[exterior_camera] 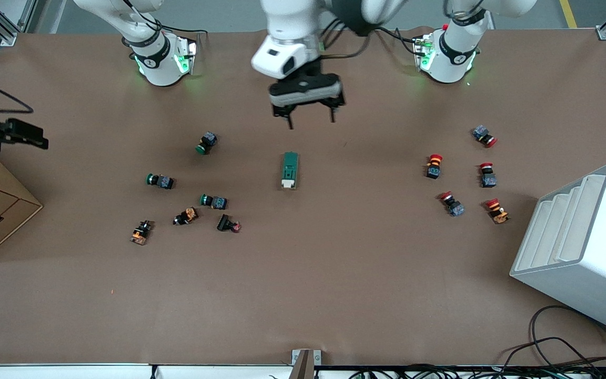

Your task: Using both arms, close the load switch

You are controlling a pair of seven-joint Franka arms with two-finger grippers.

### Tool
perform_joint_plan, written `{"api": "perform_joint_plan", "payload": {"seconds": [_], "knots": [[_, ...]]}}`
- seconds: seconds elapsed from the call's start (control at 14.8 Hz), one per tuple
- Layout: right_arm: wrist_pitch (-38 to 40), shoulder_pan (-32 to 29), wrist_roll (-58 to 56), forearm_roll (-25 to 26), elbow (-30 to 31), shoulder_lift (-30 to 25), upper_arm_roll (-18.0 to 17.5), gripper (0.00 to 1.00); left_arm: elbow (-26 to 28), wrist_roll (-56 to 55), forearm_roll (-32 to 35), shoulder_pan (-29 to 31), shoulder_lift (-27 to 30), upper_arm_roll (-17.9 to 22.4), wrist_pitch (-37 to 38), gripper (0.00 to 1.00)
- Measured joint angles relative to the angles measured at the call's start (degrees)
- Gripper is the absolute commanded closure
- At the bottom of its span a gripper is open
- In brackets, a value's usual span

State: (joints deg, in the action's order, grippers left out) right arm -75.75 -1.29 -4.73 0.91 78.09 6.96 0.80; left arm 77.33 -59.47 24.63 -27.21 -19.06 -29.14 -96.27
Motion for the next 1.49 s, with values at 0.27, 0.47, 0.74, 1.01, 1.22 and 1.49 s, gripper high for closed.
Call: {"api": "perform_joint_plan", "payload": {"seconds": [0.27, 0.47, 0.74, 1.01, 1.22, 1.49], "knots": [[-0.09, -0.38, 1.99, -0.26, 4.21, -5.65, 0.02, 0.0, -0.02, 16.69, -7.07, 11.75, 5.33, 0.03, 4.76, 0.0], [-2.36, -0.39, 2.05, -0.43, 8.64, -10.13, -0.06, 0.0, 0.0, 25.81, -9.37, 18.66, 7.99, 0.02, 9.01, 0.0], [-4.59, -0.39, 2.05, -0.52, 12.22, -13.66, -0.23, 0.0, 0.0, 27.65, -9.37, 19.9, 8.55, 0.01, 12.38, 0.0], [-5.16, -0.39, 2.05, -0.53, 12.66, -13.72, -0.19, 0.0, -0.08, 33.03, -9.38, 22.01, 10.75, 0.56, 12.68, 0.0], [-5.07, -0.4, 2.05, -0.54, 12.66, -13.73, -0.06, 0.0, 0.11, 41.97, -11.91, 22.39, 13.34, 6.77, 13.26, 0.0], [-4.67, -0.43, 2.05, -0.55, 12.66, -13.78, 0.02, 0.0, 2.02, 54.42, -21.69, 22.9, 16.33, 20.17, 13.34, 0.0]]}}
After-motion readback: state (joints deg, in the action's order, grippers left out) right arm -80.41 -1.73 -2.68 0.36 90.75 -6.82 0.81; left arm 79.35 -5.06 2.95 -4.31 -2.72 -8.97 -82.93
